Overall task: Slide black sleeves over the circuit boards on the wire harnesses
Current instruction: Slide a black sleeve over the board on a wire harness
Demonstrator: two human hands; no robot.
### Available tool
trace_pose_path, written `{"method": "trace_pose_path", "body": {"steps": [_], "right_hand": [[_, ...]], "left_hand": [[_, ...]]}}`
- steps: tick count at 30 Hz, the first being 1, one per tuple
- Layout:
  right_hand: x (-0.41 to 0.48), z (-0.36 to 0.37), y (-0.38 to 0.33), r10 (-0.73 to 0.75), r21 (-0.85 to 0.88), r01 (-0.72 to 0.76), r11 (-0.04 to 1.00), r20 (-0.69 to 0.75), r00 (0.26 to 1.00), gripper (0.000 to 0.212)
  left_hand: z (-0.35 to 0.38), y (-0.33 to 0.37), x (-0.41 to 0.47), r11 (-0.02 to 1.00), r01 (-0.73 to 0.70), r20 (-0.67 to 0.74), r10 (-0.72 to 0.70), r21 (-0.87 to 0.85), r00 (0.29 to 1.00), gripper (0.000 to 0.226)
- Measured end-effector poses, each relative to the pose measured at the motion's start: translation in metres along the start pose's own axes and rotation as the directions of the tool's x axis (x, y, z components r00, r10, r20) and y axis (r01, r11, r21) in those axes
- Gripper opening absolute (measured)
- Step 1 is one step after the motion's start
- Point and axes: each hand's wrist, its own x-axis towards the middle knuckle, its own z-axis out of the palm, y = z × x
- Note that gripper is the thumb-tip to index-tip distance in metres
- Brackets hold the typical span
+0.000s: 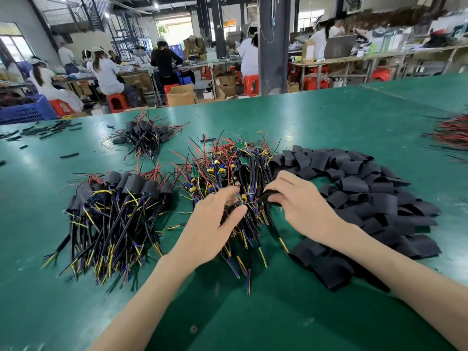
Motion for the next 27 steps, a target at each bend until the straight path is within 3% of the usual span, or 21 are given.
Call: {"method": "trace_pose_path", "body": {"steps": [3,8,16,20,27], "right_hand": [[-0.0002,-0.0021,0.0001,-0.016,-0.034,0.016,0.999,0.026,1.0,0.008],[-0.0011,-0.0016,0.0031,-0.04,-0.098,0.049,0.994,0.096,0.995,0.014],[-0.0041,0.0013,0.0071,-0.01,0.04,0.005,0.999,0.129,0.992,0.037],[-0.003,-0.0022,0.0093,-0.028,0.14,0.012,0.99,0.111,0.993,0.034],[-0.0045,-0.002,0.0071,-0.041,0.157,0.031,0.987,0.057,0.998,0.033]], "left_hand": [[-0.0005,0.0033,0.0004,0.987,0.091,0.06,-0.084,-0.128,0.995,0.018],[-0.0026,0.0074,0.0001,0.968,0.122,0.0,-0.125,-0.219,0.992,0.011],[-0.0023,0.0053,0.0028,0.991,0.096,-0.091,-0.105,-0.095,0.99,0.019],[-0.0049,0.004,0.0038,0.998,0.055,-0.118,-0.059,-0.04,0.991,0.02],[-0.0047,0.004,0.0034,0.999,0.045,-0.111,-0.048,-0.03,0.993,0.021]]}}
